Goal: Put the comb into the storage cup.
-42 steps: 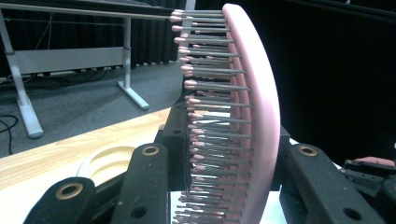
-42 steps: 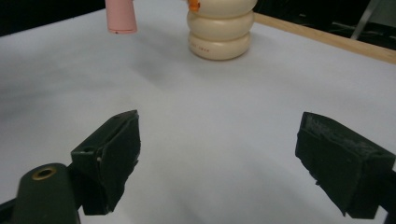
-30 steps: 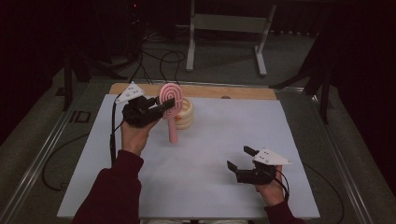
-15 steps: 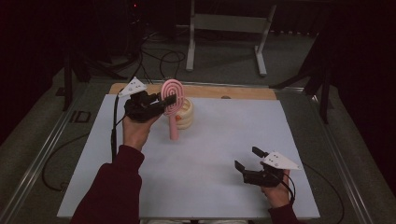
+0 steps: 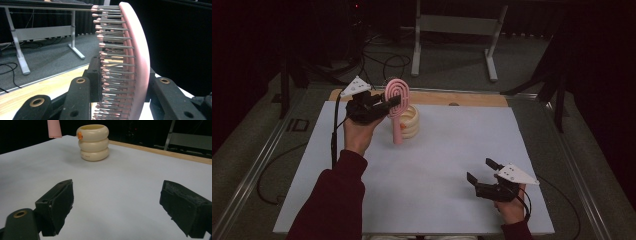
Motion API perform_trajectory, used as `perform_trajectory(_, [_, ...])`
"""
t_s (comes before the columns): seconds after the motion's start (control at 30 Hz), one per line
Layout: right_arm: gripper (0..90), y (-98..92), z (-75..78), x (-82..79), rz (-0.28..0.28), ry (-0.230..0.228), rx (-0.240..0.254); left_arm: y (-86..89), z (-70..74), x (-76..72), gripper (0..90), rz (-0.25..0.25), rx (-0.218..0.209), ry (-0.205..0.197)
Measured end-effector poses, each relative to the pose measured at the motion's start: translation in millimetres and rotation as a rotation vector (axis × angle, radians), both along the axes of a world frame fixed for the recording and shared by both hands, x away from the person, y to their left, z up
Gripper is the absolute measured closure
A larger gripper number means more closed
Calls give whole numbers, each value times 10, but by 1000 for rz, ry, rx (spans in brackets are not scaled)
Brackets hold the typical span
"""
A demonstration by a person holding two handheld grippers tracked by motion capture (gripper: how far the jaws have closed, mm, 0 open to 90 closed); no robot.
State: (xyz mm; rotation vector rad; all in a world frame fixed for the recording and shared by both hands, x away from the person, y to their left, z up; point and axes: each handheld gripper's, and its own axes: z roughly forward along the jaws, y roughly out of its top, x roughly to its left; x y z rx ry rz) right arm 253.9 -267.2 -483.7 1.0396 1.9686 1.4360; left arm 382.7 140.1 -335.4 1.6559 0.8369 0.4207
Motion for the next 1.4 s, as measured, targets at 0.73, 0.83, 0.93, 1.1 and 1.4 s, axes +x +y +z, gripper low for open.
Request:
perform_trajectory(0.73, [124, -32, 0, -5, -7, -2, 3, -18, 230, 192, 648, 37, -8, -35])
perform_trajectory(0.83, [125, -36, -2, -4, -7, -2, 1, -25, 218, 230, 648, 46, -18, -33])
perform_trajectory(0.93, [125, -37, 1, -6, -7, -3, 6, -45, 213, 261, 649, 49, -18, -33])
perform_trajectory(1.1, [125, -48, 3, -5, -6, -6, 8, -68, 229, 297, 648, 48, -29, -36])
perform_trajectory(1.4, [125, -85, 13, -26, -16, -10, 20, -93, 292, 366, 648, 59, -19, -40])
